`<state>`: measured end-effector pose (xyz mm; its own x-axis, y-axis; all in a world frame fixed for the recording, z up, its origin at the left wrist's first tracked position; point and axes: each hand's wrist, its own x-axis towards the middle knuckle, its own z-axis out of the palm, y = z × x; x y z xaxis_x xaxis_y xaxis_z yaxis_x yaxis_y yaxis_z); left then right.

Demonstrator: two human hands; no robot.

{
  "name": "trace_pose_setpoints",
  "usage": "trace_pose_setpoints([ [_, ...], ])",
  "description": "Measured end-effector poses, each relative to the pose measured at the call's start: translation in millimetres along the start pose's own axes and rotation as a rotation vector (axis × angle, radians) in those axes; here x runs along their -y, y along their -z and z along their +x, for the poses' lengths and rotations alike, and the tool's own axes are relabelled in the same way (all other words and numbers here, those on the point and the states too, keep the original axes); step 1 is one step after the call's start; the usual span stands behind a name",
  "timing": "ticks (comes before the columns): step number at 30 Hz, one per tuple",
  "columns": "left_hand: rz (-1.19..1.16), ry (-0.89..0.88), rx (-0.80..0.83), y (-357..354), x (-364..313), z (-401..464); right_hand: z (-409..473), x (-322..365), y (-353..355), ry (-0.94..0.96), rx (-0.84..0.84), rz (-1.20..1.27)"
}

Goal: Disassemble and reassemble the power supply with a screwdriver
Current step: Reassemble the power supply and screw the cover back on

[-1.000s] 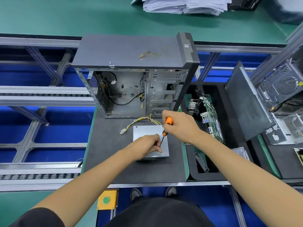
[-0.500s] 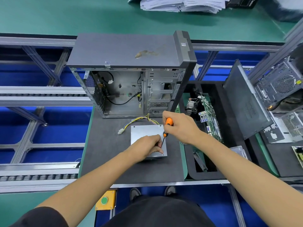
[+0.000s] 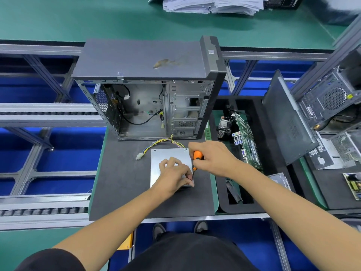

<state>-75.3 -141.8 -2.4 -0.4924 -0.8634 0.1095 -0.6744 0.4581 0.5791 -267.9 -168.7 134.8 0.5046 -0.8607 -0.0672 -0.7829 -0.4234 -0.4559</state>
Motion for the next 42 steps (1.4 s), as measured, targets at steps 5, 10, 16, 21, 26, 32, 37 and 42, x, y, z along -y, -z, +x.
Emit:
trace_pose_setpoints([
  [5, -0.139, 0.057, 0.03, 1, -6, 0, -2, -4, 2, 0.009, -0.005, -0.004],
  [10, -0.242, 0.133, 0.126, 5, -12, 1, -2, -5, 2, 0.006, -0.004, 0.004],
  [16, -0.297, 0.189, 0.221, 10, -15, 5, -1, -7, 4, 0.01, -0.018, -0.008],
  [21, -0.31, 0.186, 0.28, 14, -12, 4, -2, -10, 4, 0.011, -0.013, -0.033],
  [26, -0.209, 0.167, 0.252, 17, -8, 1, -3, -12, 1, 0.037, -0.006, -0.04],
  [32, -0.074, 0.181, 0.105, 7, -10, -5, -2, -10, -6, 0.088, 0.03, -0.068],
  [37, 0.036, 0.1, -0.006, 0, -13, -11, -4, -9, -9, 0.138, 0.053, -0.084],
  [42, 0.08, 0.082, -0.022, -5, -15, -15, -6, -11, -14, 0.172, 0.079, -0.118],
])
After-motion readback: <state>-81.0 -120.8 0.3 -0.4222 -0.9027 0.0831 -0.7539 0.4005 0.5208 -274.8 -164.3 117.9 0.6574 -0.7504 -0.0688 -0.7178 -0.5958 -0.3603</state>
